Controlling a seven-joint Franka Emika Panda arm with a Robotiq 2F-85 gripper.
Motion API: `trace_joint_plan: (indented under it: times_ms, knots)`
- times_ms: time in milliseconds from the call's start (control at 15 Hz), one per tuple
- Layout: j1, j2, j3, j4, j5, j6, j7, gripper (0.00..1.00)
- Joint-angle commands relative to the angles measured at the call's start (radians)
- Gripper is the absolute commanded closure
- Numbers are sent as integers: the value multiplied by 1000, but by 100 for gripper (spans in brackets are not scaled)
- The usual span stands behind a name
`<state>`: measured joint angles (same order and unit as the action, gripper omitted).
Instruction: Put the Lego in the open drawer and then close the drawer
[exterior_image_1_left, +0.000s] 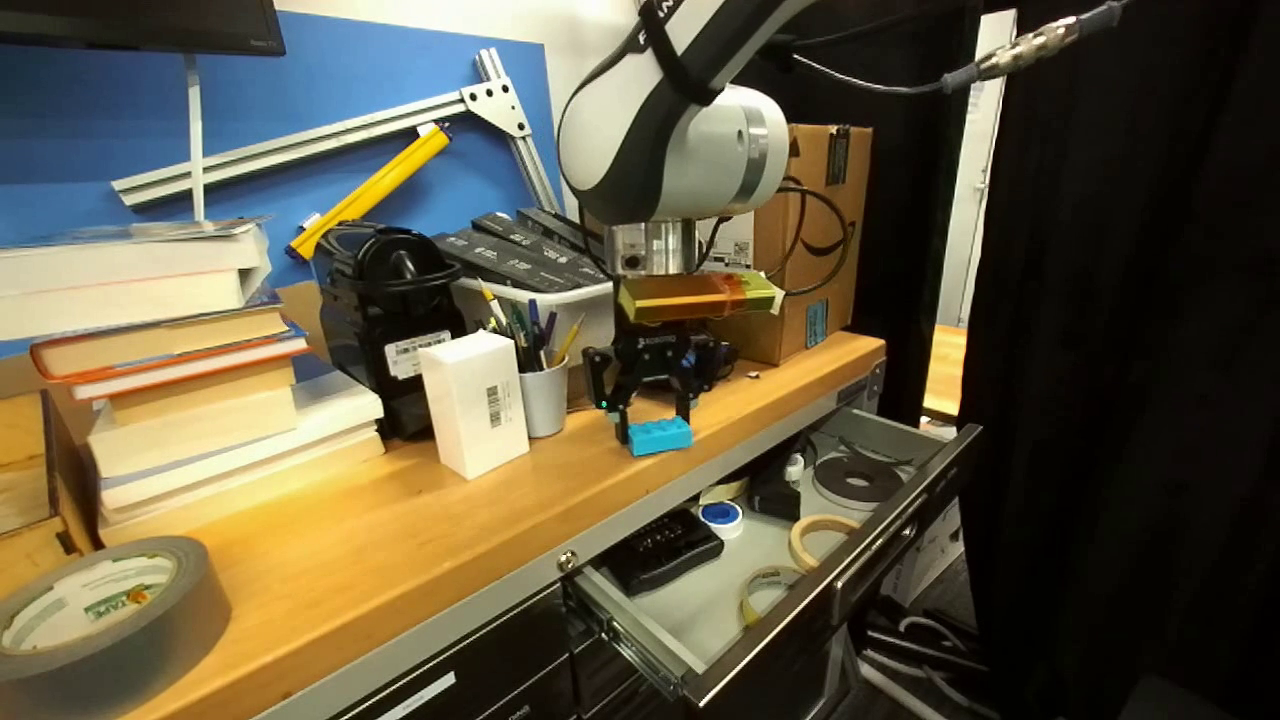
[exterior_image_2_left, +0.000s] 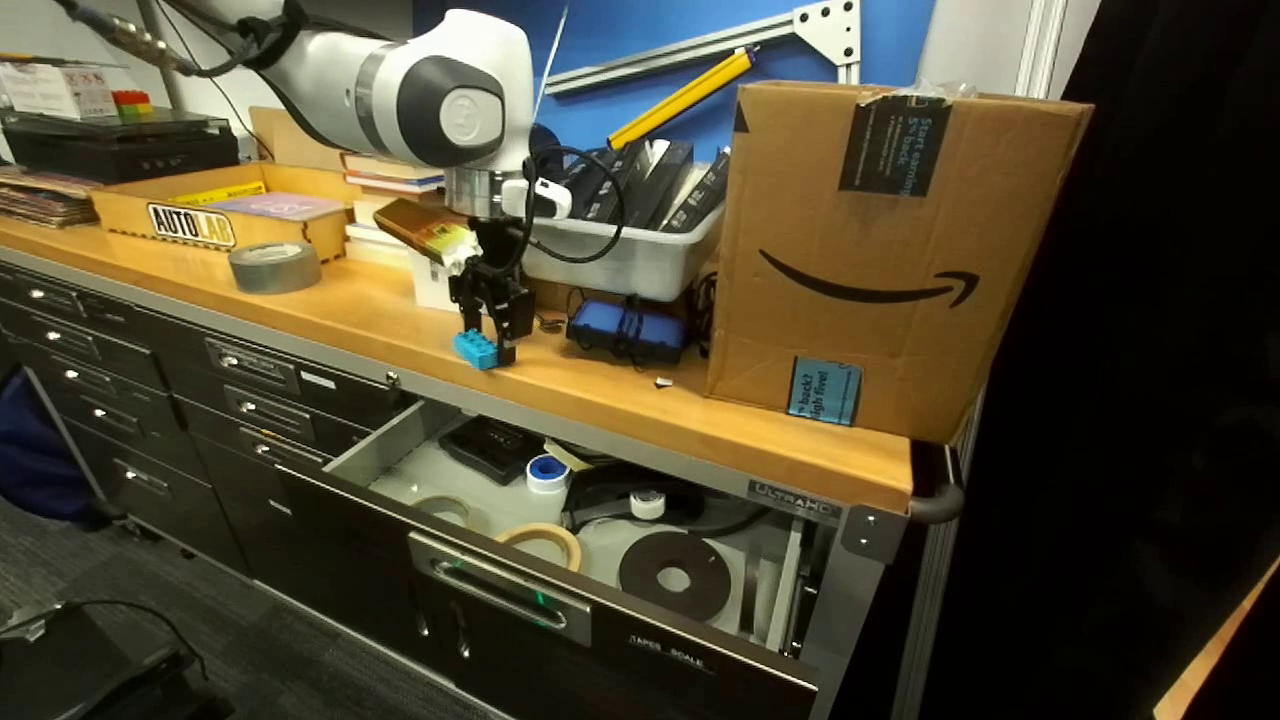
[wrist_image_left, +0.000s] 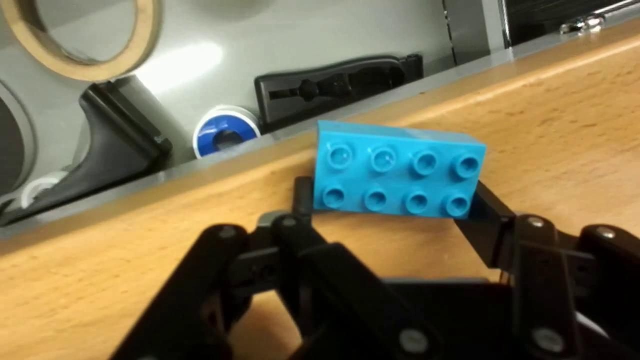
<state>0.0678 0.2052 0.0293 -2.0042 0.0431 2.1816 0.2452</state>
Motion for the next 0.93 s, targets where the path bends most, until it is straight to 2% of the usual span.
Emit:
trace_joint_plan:
  times_ms: [0, 200, 400, 600, 667, 733, 800, 867]
  knots:
    - [-25, -125, -29, -135, -4, -24, 19, 53]
    - [-54, -172, -53, -228, 12, -14, 15, 53]
    - [-75, -164, -67, -294, 37, 85, 36, 53]
    - [-89, -128, -68, -319, 133, 158, 20, 53]
    - [-90, -122, -67, -329, 147, 167, 23, 7]
    - [-90, -122, -69, -339, 143, 170, 27, 7]
    - [-90, -136, -73, -349, 119, 149, 34, 0]
    - [-92, -155, -78, -360, 97, 124, 37, 0]
